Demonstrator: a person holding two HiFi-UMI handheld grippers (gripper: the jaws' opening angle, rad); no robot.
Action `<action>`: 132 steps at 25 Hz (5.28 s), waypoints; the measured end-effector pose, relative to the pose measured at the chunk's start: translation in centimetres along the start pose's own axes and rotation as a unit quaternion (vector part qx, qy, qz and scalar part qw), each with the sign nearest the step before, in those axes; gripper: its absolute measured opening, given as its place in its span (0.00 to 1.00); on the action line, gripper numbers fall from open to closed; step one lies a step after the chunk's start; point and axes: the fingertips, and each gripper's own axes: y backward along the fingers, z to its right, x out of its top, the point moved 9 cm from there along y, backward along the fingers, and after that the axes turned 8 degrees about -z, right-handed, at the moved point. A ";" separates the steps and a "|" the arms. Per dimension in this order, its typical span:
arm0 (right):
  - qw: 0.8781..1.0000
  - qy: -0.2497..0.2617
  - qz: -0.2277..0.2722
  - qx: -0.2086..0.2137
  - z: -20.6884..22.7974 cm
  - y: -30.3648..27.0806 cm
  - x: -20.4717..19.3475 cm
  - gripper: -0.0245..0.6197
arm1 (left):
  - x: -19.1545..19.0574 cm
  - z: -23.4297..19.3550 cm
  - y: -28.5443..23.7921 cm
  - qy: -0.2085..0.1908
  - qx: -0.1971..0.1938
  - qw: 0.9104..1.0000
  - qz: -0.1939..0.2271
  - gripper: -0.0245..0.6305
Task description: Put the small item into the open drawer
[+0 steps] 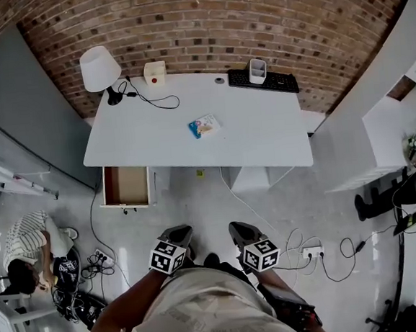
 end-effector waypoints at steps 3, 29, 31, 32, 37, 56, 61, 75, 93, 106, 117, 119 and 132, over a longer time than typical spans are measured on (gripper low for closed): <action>1.000 -0.003 0.000 -0.010 0.3 -0.5 0.8 0.05 | 1.1 -1.3 -0.5 -0.004 -0.006 1.000 0.003 0.05; 0.998 0.017 -0.007 -0.054 -3.2 -13.0 10.5 0.05 | 8.3 -17.8 -0.6 0.002 -0.026 0.999 0.039 0.05; 0.998 0.022 -0.011 -0.053 -3.5 -13.6 10.8 0.05 | 8.0 -18.5 -0.4 0.010 -0.022 0.999 0.039 0.05; 0.998 0.024 -0.013 -0.053 -3.6 -13.9 10.9 0.05 | 7.9 -18.9 -0.4 0.014 -0.020 0.999 0.038 0.05; 0.998 0.027 -0.012 -0.056 -3.4 -14.5 11.5 0.05 | 7.8 -19.5 -0.7 0.014 -0.022 0.999 0.032 0.05; 0.999 0.023 -0.007 -0.035 3.3 -17.3 15.0 0.05 | 12.4 -20.2 -5.1 -0.004 -0.010 1.000 -0.004 0.05; 0.999 0.014 -0.008 -0.034 6.1 -17.8 16.4 0.05 | 14.5 -20.4 -7.2 -0.006 -0.010 1.000 -0.013 0.05; 0.999 0.001 -0.006 -0.033 12.5 -19.9 20.4 0.05 | 20.4 -21.6 -12.3 -0.019 -0.013 0.999 -0.025 0.05; 0.999 0.019 -0.041 -0.002 19.4 -23.3 24.8 0.05 | 24.7 -22.8 -17.6 0.002 0.023 0.999 -0.028 0.05; 0.999 0.020 -0.032 0.028 23.3 -25.1 28.8 0.05 | 29.1 -24.4 -20.4 -0.012 0.045 0.998 -0.043 0.05; 0.999 -0.007 -0.040 0.015 25.6 -24.6 27.9 0.05 | 31.5 -24.7 -24.8 -0.055 0.031 0.995 -0.083 0.08; 0.999 -0.011 -0.039 0.014 26.1 -24.7 27.9 0.05 | 32.0 -24.9 -25.8 -0.063 0.030 0.993 -0.099 0.23; 0.998 -0.046 -0.040 -0.005 28.0 -24.0 27.2 0.05 | 33.9 -25.6 -32.6 -0.181 0.007 0.954 -0.240 0.59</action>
